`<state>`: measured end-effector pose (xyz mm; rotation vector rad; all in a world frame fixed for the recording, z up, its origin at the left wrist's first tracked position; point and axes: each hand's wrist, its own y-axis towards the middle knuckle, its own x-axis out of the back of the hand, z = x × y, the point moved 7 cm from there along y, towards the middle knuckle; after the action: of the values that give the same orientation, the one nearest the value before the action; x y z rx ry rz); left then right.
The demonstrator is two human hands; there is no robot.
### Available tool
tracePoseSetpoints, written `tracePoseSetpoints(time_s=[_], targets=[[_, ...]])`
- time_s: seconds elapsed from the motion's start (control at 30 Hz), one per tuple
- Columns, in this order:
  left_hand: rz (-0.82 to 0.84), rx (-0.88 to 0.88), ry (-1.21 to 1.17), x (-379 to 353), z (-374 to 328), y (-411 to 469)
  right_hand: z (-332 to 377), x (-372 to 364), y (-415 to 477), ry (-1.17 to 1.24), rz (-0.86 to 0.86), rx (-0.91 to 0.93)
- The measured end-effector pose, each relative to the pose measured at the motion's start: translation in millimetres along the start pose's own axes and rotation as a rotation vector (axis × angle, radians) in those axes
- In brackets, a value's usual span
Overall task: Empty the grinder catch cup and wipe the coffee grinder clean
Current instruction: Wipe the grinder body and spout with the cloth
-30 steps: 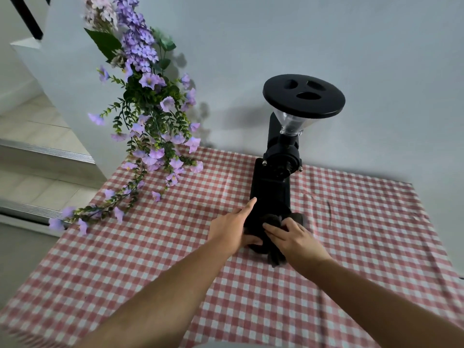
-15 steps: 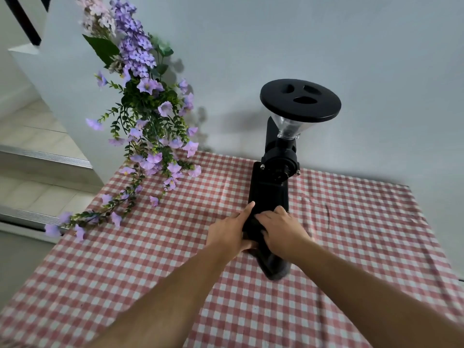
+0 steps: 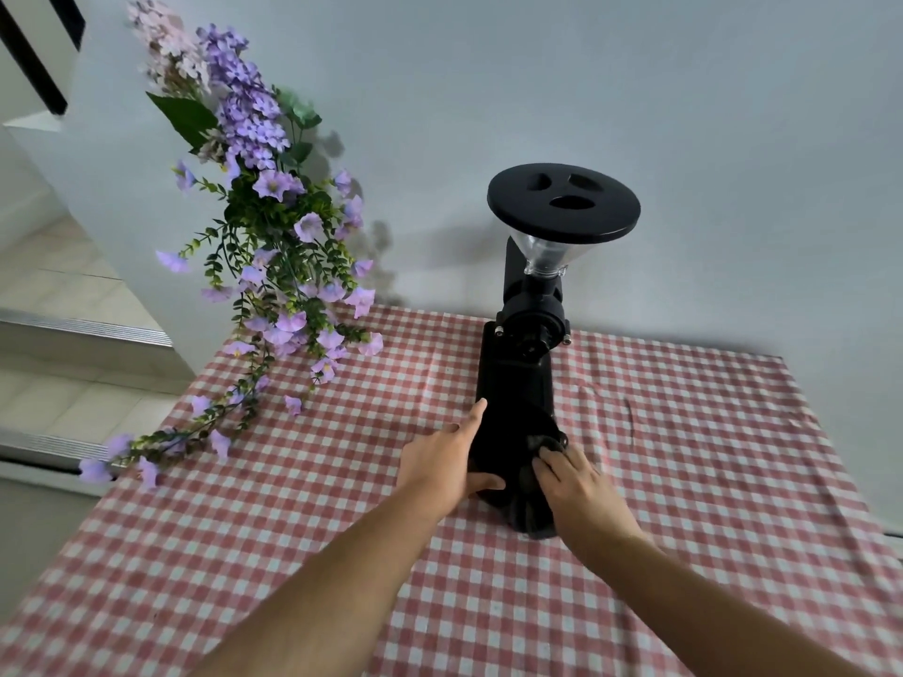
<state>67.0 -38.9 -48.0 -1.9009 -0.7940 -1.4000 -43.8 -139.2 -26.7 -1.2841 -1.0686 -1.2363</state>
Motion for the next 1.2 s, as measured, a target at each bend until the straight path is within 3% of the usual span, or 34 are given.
tracePoseSetpoints(time_s=[0.2, 0.37, 0.5, 0.63, 0.83, 0.93, 1.1, 1.2], targets=[[-0.010, -0.002, -0.037, -1.3, -4.1, -10.6, -25.8, 14.5, 14.8, 0.465, 0.235, -0.256], [-0.001, -0.030, -0.122, -5.2, -5.3, -20.5, -27.9, 18.1, 12.9, 0.699, -0.002, -0.466], [0.021, -0.025, -0.145, -5.7, -0.2, -17.1, 2.0, -5.2, 17.2, 0.779, 0.027, -0.556], [0.094, -0.016, -0.051, -7.8, 6.9, -10.1, 19.9, -10.9, 26.1, 0.559, 0.213, -0.348], [0.061, -0.076, 0.012, 4.7, 0.1, -15.1, 15.8, -2.2, 27.4, 0.033, 0.418, 0.050], [0.073, -0.092, 0.037, 5.9, -0.5, -12.8, 6.2, 14.5, 24.5, -0.066, 0.368, 0.111], [0.048, -0.138, 0.003, 9.5, -0.7, -12.4, -11.3, 49.7, 18.5, -0.041, 0.085, 0.157], [0.099, -0.145, -0.064, 6.3, -9.0, -9.4, -10.1, 25.6, 11.8, -0.087, 0.117, 0.146]])
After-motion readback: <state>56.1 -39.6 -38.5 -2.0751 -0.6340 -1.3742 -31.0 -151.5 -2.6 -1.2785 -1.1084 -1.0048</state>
